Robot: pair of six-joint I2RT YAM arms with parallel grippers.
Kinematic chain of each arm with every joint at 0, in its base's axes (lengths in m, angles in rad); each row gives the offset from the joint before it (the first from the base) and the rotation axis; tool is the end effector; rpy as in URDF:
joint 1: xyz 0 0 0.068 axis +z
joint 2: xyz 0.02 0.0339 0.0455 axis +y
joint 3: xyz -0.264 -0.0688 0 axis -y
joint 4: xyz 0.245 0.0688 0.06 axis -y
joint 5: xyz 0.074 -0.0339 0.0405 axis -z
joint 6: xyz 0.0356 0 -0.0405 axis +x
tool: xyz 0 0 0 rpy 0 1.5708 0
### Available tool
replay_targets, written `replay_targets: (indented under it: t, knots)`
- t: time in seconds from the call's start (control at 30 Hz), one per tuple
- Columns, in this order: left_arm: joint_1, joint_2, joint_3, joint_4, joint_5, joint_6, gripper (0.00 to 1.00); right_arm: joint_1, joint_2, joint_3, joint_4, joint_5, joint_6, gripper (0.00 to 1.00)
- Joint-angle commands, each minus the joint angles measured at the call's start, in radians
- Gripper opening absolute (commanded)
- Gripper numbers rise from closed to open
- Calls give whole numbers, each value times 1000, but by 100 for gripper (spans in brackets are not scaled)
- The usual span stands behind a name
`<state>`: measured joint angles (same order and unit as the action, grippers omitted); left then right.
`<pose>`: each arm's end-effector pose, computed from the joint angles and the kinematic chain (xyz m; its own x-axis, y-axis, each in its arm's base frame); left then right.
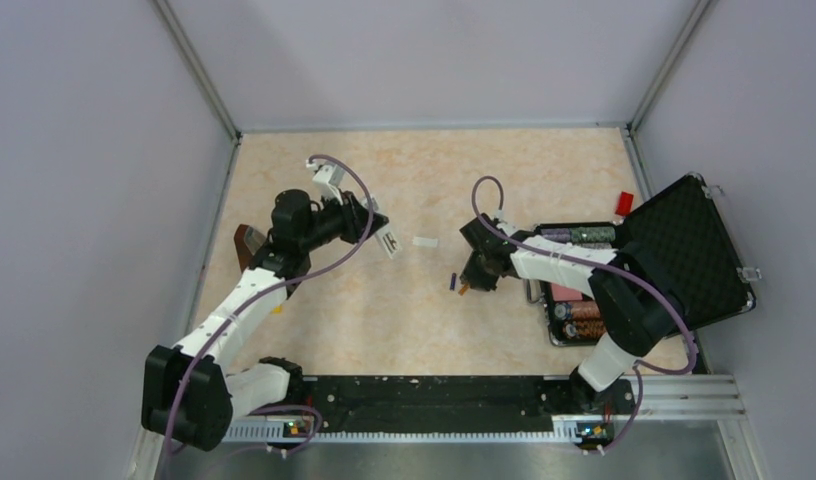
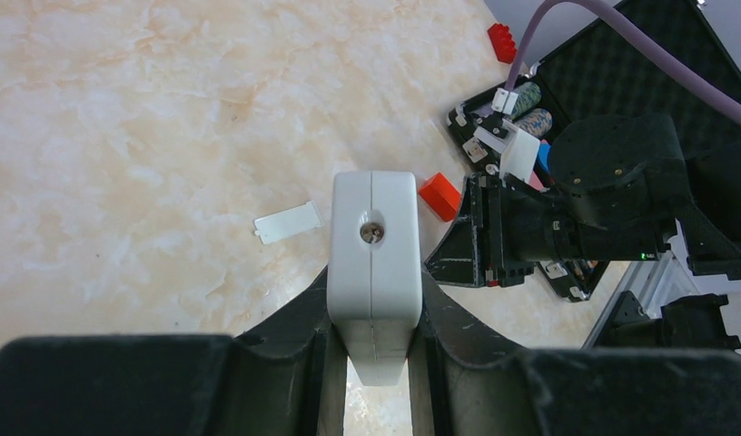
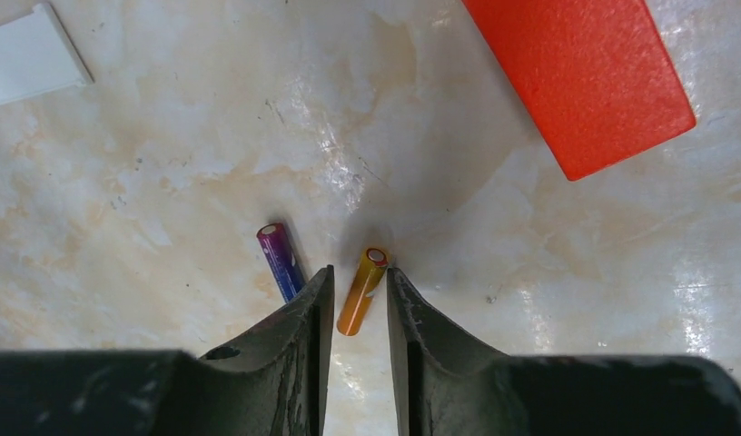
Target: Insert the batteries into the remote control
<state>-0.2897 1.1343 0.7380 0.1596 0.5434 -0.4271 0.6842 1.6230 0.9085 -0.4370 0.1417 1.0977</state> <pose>0.2431 -0.0917 0.2890 -0.5054 -0.2193 -0.8346 0.5679 0.6437 -0.5130 0.2377 0.1874 0.1622 -0.8398 0.4522 -0.3003 0.3653 0.8800 0.3036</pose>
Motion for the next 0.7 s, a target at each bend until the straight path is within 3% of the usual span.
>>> replay_targets:
  t: [0.0, 0.2, 0.4, 0.67]
  knots:
    - [-2, -34, -12, 11, -39, 16, 0, 17, 34, 31, 9, 24, 20, 26]
    - [0, -40, -13, -5, -73, 11, 0, 38, 77, 71, -36, 52, -8, 26]
    - [2, -47, -16, -16, -106, 10, 0, 49, 77, 76, -61, 76, -22, 8]
    - [1, -62, -26, -17, -132, 6, 0, 47, 26, 81, -118, 125, 42, 0]
